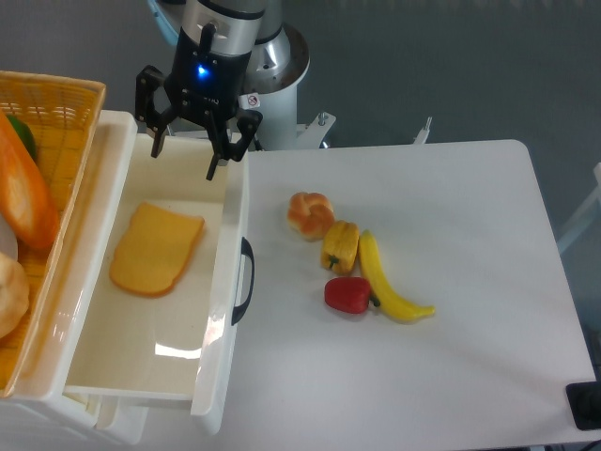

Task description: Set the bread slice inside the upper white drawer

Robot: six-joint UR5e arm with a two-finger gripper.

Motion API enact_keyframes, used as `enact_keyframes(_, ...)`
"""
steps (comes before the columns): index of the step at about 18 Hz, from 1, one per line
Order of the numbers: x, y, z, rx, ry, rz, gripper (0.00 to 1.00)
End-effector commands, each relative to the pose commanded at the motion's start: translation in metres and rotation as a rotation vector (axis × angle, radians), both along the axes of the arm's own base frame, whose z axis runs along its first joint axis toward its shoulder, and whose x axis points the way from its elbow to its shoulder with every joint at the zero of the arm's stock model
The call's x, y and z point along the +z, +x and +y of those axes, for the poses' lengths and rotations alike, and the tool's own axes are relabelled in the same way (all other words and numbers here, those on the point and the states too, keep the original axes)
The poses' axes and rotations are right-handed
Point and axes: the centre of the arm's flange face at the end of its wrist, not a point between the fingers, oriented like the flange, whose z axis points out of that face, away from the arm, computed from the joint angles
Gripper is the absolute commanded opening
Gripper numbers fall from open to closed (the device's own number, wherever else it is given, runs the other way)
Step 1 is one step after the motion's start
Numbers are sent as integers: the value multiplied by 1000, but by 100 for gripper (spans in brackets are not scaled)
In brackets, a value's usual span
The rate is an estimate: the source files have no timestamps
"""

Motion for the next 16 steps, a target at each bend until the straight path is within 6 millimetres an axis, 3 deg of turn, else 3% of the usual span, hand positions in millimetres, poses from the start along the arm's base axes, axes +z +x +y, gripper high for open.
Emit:
enact_keyframes(3, -3, -21, -8, 42, -52, 61, 82)
enact_keyframes(8, -11, -80, -29, 149, -78, 73, 89)
enact_keyframes(10, -20, -103, -39, 189, -88, 59, 99)
enact_keyframes(16, -62, -137, -27, 125, -138, 112, 100)
